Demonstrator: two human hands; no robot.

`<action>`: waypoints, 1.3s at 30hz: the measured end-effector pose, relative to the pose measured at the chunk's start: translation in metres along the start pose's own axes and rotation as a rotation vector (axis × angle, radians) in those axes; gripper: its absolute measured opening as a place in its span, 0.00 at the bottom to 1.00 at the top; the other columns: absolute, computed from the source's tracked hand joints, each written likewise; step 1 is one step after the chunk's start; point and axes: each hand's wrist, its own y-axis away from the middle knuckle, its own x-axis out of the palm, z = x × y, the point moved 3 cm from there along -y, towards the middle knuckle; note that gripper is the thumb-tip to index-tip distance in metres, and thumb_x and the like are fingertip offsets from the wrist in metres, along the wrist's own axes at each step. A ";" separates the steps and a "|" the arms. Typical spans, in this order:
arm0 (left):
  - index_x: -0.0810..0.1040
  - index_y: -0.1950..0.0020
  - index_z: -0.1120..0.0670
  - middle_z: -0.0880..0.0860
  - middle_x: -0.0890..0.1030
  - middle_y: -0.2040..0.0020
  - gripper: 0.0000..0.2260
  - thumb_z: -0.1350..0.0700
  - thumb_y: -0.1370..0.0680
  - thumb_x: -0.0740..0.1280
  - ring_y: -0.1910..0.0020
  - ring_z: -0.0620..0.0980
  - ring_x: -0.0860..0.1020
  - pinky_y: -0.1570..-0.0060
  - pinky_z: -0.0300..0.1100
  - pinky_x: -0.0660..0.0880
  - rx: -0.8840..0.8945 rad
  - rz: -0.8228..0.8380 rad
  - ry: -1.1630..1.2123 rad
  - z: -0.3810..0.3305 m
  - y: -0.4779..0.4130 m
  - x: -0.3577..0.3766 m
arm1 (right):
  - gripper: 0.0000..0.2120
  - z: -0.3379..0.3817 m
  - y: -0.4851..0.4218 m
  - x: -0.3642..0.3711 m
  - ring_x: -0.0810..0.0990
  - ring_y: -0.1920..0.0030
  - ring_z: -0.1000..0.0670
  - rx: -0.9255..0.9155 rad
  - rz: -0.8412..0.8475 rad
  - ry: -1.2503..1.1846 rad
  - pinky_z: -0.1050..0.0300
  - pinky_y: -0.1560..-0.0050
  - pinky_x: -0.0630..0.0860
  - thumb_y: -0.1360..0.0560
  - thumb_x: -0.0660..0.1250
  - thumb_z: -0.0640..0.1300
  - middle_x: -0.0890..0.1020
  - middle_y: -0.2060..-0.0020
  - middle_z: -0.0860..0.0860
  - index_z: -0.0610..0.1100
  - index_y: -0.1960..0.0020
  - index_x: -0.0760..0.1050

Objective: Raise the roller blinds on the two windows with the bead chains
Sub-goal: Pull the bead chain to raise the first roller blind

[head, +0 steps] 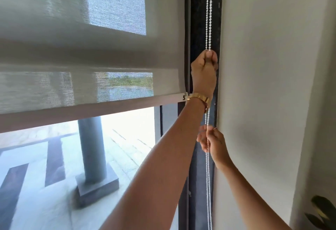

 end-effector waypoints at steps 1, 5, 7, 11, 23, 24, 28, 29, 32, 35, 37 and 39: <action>0.69 0.67 0.52 0.50 0.65 0.72 0.17 0.61 0.19 0.53 0.75 0.45 0.60 0.74 0.39 0.57 0.010 -0.009 -0.017 0.003 0.001 0.001 | 0.25 0.007 -0.007 -0.002 0.72 0.78 0.56 -0.009 0.002 -0.004 0.65 0.77 0.68 0.31 0.60 0.68 0.79 0.75 0.53 0.45 0.56 0.75; 0.68 0.69 0.51 0.47 0.66 0.73 0.16 0.63 0.23 0.53 0.73 0.44 0.63 0.71 0.40 0.61 0.018 -0.027 -0.048 0.022 0.010 -0.002 | 0.34 0.059 -0.044 -0.002 0.82 0.65 0.57 -0.088 -0.017 -0.030 0.63 0.64 0.78 0.40 0.61 0.76 0.84 0.66 0.57 0.48 0.51 0.76; 0.68 0.69 0.52 0.44 0.68 0.75 0.15 0.64 0.24 0.54 0.74 0.42 0.65 0.72 0.37 0.64 -0.003 -0.031 -0.057 0.038 0.020 -0.007 | 0.29 0.094 -0.064 0.000 0.81 0.63 0.58 -0.150 -0.041 -0.042 0.65 0.63 0.76 0.35 0.56 0.71 0.84 0.65 0.58 0.48 0.51 0.77; 0.64 0.71 0.52 0.47 0.66 0.73 0.11 0.62 0.29 0.54 0.72 0.46 0.62 0.69 0.44 0.59 -0.031 -0.045 -0.105 0.072 0.040 -0.022 | 0.24 0.153 -0.099 0.010 0.84 0.52 0.50 -0.224 -0.005 0.029 0.58 0.52 0.79 0.21 0.51 0.59 0.83 0.51 0.48 0.43 0.43 0.76; 0.65 0.66 0.62 0.52 0.63 0.69 0.08 0.64 0.28 0.53 0.68 0.52 0.59 0.70 0.42 0.56 -0.094 -0.013 -0.237 0.120 0.087 -0.061 | 0.13 0.187 -0.133 0.047 0.67 0.77 0.58 -0.157 0.060 -0.003 0.65 0.77 0.64 0.18 0.52 0.40 0.73 0.69 0.50 0.39 0.46 0.75; 0.65 0.66 0.61 0.51 0.64 0.69 0.09 0.64 0.27 0.53 0.68 0.52 0.59 0.70 0.42 0.57 -0.102 -0.004 -0.246 0.122 0.088 -0.061 | 0.13 0.183 -0.132 0.047 0.63 0.78 0.58 -0.169 0.044 -0.001 0.66 0.78 0.60 0.18 0.52 0.38 0.70 0.71 0.51 0.41 0.50 0.75; 0.66 0.67 0.61 0.51 0.64 0.69 0.10 0.64 0.25 0.53 0.68 0.49 0.60 0.70 0.40 0.58 -0.130 0.027 -0.274 0.126 0.093 -0.058 | 0.18 0.172 -0.126 0.047 0.58 0.79 0.59 -0.218 -0.071 -0.007 0.67 0.80 0.54 0.20 0.48 0.35 0.65 0.73 0.52 0.46 0.63 0.69; 0.66 0.67 0.61 0.51 0.64 0.69 0.10 0.64 0.25 0.53 0.68 0.49 0.60 0.70 0.39 0.58 -0.127 0.032 -0.278 0.126 0.094 -0.058 | 0.18 0.170 -0.124 0.048 0.58 0.79 0.59 -0.233 -0.098 0.000 0.66 0.80 0.54 0.22 0.47 0.33 0.64 0.72 0.52 0.46 0.63 0.68; 0.65 0.67 0.61 0.49 0.63 0.70 0.09 0.62 0.27 0.54 0.68 0.50 0.61 0.69 0.40 0.58 -0.119 0.043 -0.286 0.129 0.096 -0.057 | 0.19 0.167 -0.120 0.049 0.58 0.77 0.58 -0.255 -0.143 0.017 0.65 0.79 0.53 0.24 0.45 0.31 0.63 0.72 0.52 0.47 0.64 0.68; 0.66 0.67 0.59 0.48 0.64 0.70 0.09 0.61 0.26 0.54 0.67 0.52 0.61 0.68 0.42 0.58 -0.122 0.060 -0.278 0.128 0.095 -0.059 | 0.20 0.169 -0.119 0.048 0.57 0.76 0.57 -0.246 -0.153 0.017 0.65 0.78 0.53 0.24 0.45 0.31 0.64 0.73 0.52 0.48 0.64 0.68; 0.66 0.68 0.56 0.48 0.64 0.70 0.10 0.60 0.26 0.54 0.67 0.52 0.60 0.68 0.43 0.57 -0.130 0.075 -0.269 0.127 0.093 -0.061 | 0.18 0.169 -0.120 0.047 0.58 0.78 0.58 -0.242 -0.134 0.018 0.66 0.79 0.54 0.21 0.47 0.34 0.65 0.74 0.54 0.47 0.62 0.69; 0.66 0.69 0.51 0.48 0.64 0.70 0.12 0.60 0.25 0.54 0.69 0.48 0.60 0.69 0.43 0.57 -0.162 0.090 -0.228 0.125 0.090 -0.063 | 0.16 0.166 -0.119 0.047 0.58 0.79 0.59 -0.216 -0.091 0.019 0.66 0.79 0.56 0.18 0.48 0.38 0.66 0.74 0.54 0.46 0.58 0.71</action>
